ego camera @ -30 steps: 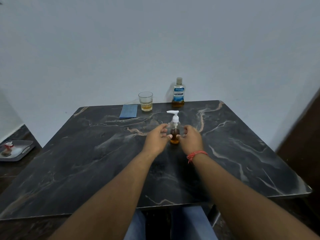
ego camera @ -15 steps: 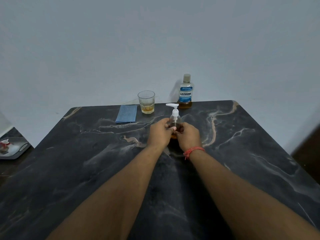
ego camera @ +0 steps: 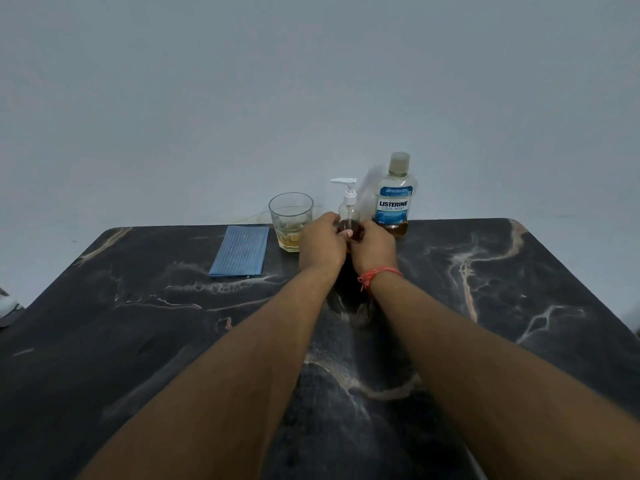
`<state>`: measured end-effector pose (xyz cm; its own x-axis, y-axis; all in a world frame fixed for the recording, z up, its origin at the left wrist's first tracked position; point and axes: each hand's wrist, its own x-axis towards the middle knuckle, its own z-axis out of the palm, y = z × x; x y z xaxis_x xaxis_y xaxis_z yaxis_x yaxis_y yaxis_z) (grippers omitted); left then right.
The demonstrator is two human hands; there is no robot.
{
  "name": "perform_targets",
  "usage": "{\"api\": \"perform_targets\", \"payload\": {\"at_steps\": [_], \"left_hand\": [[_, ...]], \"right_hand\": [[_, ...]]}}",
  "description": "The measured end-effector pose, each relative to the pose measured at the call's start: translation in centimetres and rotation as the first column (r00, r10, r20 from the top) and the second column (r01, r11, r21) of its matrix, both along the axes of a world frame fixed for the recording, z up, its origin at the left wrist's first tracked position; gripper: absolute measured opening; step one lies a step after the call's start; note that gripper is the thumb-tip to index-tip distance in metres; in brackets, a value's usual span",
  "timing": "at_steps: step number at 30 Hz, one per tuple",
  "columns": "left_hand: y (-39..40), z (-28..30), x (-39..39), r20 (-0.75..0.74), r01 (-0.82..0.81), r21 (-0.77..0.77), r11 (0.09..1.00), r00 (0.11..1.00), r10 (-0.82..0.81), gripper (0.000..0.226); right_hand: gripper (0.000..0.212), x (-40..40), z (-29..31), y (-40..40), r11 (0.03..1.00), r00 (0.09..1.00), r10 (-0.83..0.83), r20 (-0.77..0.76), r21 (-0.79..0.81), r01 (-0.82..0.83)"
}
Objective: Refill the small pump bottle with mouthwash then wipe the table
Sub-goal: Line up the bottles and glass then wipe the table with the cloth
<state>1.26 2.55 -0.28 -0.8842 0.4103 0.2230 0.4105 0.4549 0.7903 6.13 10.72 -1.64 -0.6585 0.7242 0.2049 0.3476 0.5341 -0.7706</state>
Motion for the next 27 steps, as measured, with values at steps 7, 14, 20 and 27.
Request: {"api": "perform_targets", "payload": {"at_steps": [7,14,20,27], "left_hand": [[0.3,-0.6,-1.6,-0.024,-0.021,-0.018,1.0,0.999,0.021,0.025],[-0.8,-1.2,-1.9,-0.015,0.035,0.021,0.999,0.999,-0.034,0.026],[-0.5,-1.0,-1.8,-0.006,0.035,0.024,0.999,0.999,-0.035,0.027],[-1.5,-0.6,-0.9,-0.003,0.048,0.012,0.999,0.999,-0.048,0.029]], "right_hand": [[0.015,-1.9,-0.1,0.5,1.0,1.0,0.001,0.019,0.013,-0.001],[0.019,-2.4,-0.3,0.2,1.0,1.0,-0.009,0.022,0.021,0.009],[0.019,-2.5,-0.1,0.1,1.0,0.999,-0.011,0.041,0.03,0.009],[0.028,-1.6,0.2,-1.1,0.998,0.997,-0.069,0.044,0.016,0.068]]}}
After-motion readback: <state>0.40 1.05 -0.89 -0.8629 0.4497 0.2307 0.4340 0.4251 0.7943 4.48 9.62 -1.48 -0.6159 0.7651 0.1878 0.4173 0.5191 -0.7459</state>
